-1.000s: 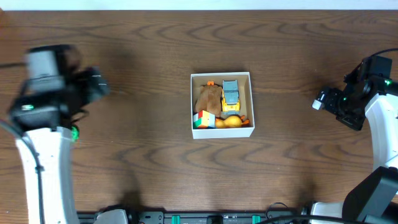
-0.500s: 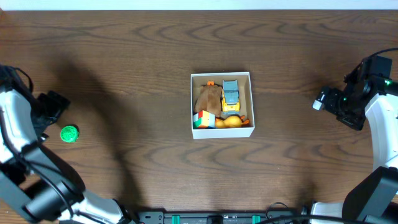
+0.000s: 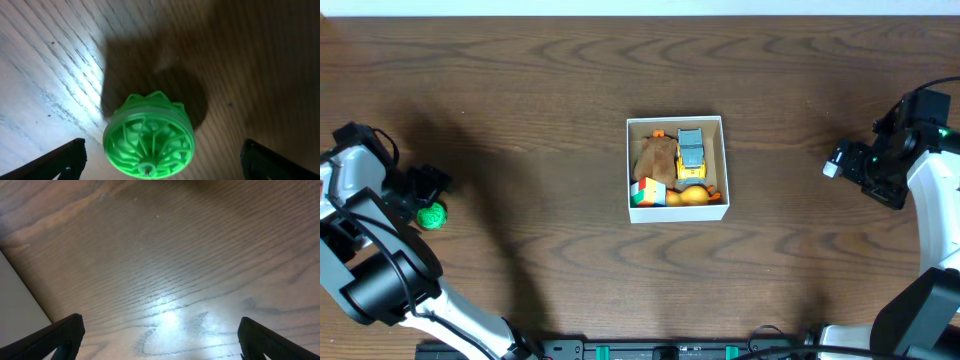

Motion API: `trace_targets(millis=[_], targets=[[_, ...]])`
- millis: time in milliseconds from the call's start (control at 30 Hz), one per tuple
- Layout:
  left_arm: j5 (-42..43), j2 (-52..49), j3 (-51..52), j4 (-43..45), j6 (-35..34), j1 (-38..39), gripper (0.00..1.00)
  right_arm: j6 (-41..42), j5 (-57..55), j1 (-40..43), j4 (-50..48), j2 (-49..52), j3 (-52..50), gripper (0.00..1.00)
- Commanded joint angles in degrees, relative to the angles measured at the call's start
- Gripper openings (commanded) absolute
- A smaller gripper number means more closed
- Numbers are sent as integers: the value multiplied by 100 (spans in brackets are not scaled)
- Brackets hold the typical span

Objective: Pack container
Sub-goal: 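Move the left gripper over the green round toy and descend, then close the left gripper on the green round toy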

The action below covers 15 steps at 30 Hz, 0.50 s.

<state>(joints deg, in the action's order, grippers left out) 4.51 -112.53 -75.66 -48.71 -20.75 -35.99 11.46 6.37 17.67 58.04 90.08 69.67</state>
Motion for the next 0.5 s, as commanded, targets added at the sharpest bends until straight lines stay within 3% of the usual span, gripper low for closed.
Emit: trace_targets(millis=[0,467], targets=[[-131,-52,146,81,76,-33,98,-90,-61,-7,9,11,-4,99],[-131,-52,424,472,98,-33,98,-129,-59,-7,37,11,-4,99]])
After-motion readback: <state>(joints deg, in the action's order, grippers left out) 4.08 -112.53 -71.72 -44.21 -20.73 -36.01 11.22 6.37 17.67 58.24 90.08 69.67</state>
